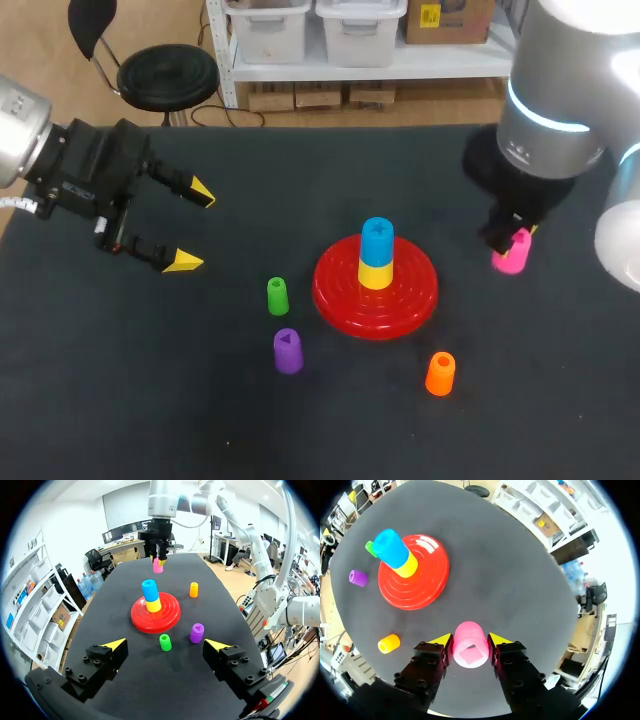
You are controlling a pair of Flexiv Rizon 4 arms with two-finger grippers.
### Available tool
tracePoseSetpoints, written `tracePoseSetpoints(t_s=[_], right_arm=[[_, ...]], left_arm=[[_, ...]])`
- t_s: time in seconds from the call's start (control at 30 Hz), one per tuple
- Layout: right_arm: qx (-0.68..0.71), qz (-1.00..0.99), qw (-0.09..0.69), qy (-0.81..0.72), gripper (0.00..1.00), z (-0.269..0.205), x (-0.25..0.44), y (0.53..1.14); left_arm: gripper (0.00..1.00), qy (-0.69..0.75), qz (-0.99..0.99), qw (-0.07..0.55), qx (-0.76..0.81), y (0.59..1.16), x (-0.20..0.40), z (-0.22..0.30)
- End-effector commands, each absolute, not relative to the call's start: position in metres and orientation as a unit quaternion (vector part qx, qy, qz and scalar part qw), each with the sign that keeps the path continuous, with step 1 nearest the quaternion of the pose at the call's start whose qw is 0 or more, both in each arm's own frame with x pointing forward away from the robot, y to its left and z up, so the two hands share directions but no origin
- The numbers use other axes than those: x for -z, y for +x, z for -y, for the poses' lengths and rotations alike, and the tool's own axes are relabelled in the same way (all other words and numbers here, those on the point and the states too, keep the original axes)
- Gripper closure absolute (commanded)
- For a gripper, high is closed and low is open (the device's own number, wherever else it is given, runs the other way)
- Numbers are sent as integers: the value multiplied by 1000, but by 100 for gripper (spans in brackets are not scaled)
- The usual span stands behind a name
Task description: Pick up and stack the cylinders on the red base in this order: pink,purple,orange,green
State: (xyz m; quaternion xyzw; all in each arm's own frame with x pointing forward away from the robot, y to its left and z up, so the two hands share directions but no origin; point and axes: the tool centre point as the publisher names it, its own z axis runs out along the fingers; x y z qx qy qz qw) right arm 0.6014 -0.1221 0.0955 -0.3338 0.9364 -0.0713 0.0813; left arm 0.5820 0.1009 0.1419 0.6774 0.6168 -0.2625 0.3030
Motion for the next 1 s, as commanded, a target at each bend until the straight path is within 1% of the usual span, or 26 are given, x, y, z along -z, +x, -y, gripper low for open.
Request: tracePoseSetpoints(t_s=[0.03, 0.27, 0.47, 0.67, 1.0], right_arm=[[90, -932, 88, -341, 100, 119, -112, 603], [91, -922, 114, -359, 100, 109, -143, 622], [73, -913, 134, -377, 100, 90, -158, 640], [70, -903, 125, -406, 100, 72, -162, 648], [59, -888, 107, -443, 100, 45, -169, 638]], left_arm=[[0, 677, -616, 304, 263, 582, -141, -101], [0, 677, -616, 304, 263, 582, -141, -101], [0, 677, -616, 304, 263, 582, -141, -101], [0, 677, -616, 304, 263, 582, -141, -101], [0, 677, -616, 304, 263, 582, -141, -101]])
